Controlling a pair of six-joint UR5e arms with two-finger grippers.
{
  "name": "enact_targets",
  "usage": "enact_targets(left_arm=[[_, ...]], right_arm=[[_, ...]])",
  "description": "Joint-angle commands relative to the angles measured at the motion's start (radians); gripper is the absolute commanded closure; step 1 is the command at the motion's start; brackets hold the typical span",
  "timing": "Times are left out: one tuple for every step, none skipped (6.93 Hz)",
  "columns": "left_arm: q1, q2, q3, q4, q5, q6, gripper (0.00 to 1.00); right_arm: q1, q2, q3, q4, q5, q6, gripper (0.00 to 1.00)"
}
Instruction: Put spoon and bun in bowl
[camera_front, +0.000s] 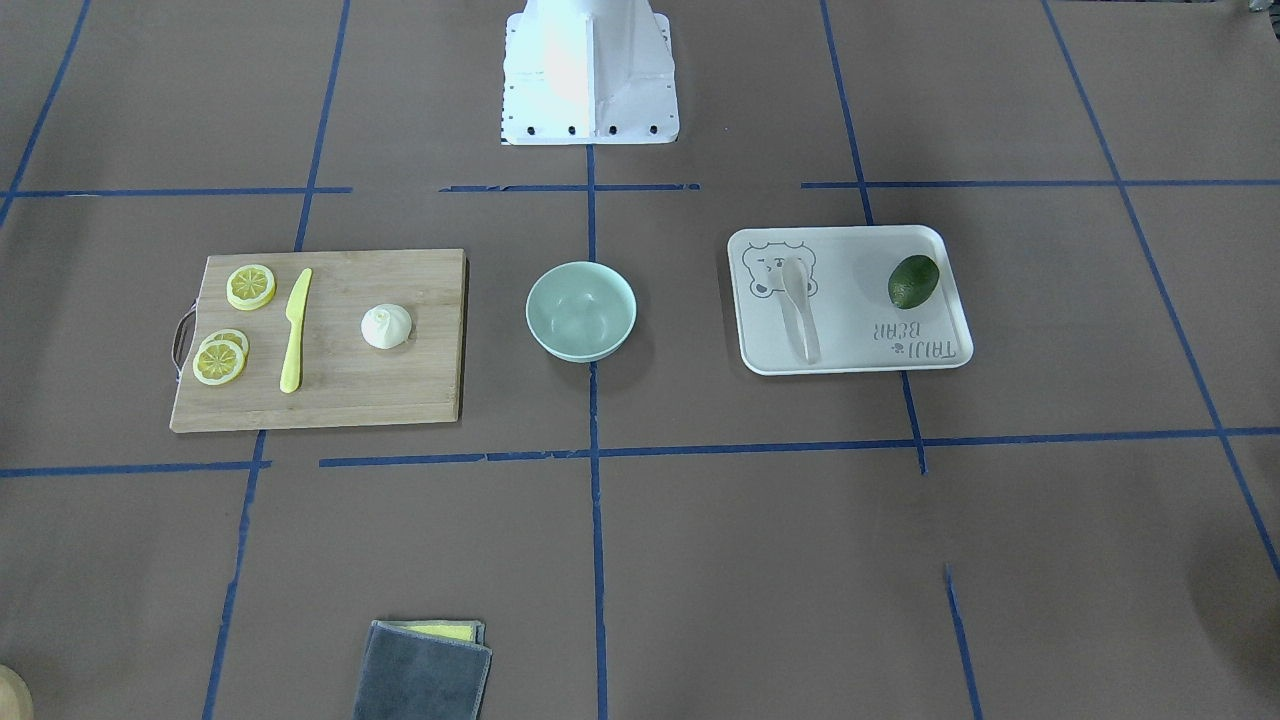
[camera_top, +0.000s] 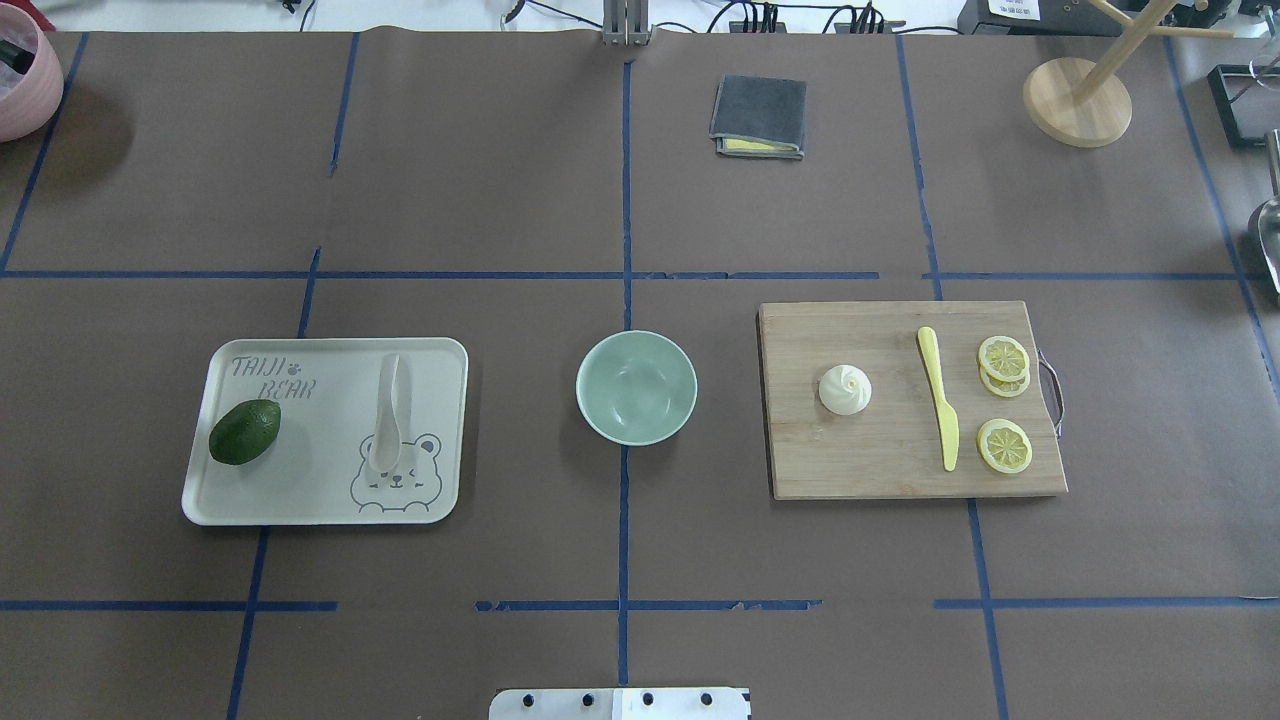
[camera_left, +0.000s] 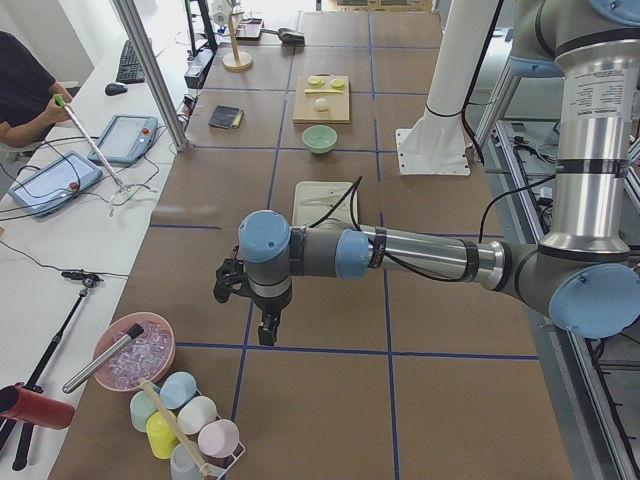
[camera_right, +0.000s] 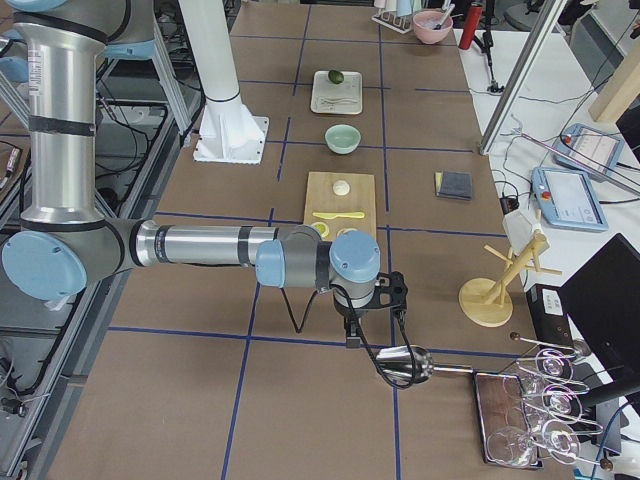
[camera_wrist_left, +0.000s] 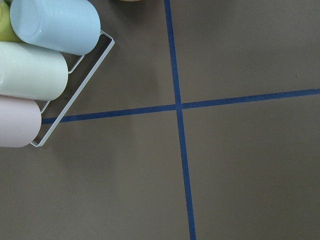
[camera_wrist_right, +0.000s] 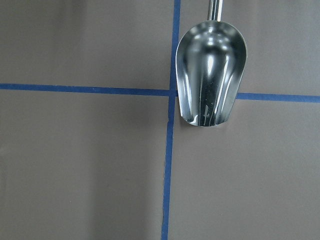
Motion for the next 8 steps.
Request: enact_targets(left_arm=[[0.000,0.001,-0.001,0.000,-0.002,0.002,0.00],[0.000,-0.002,-0.003,-0.006,-0.005,0.005,0.00],[0.002,-0.011,-0.009,-0.082,-0.010,-0.003,0.00],[0.046,-0.014,-0.011,-0.215,-0.008,-0.012,0.00],[0.093,-0.049,-0.018,-0.317,-0.008,-0.117,0.00],[0.194,-0.080,-0.068,-0.329,-0.007,-0.254,0.00],[0.300,-0.088,-0.157,-0.330,0.001,-0.464,0.00],[0.384,-0.092,-0.229,-0.330,0.003,-0.645,0.00]], right_arm=[[0.000,-0.002,0.004,-0.001,-0.001,0.001,0.00],[0.001,0.000,0.007,-0.001,0.004,0.001,0.00],[0.000,0.003,0.023,0.001,0.007,0.002,0.00],[0.000,0.009,0.034,0.011,0.009,0.001,0.00],[0.000,0.003,0.083,0.007,0.019,0.004,0.00],[-0.009,0.015,0.118,0.007,0.018,0.002,0.00],[-0.024,0.053,0.132,0.007,0.013,0.002,0.00],[-0.031,0.056,0.131,0.008,0.028,0.005,0.00]])
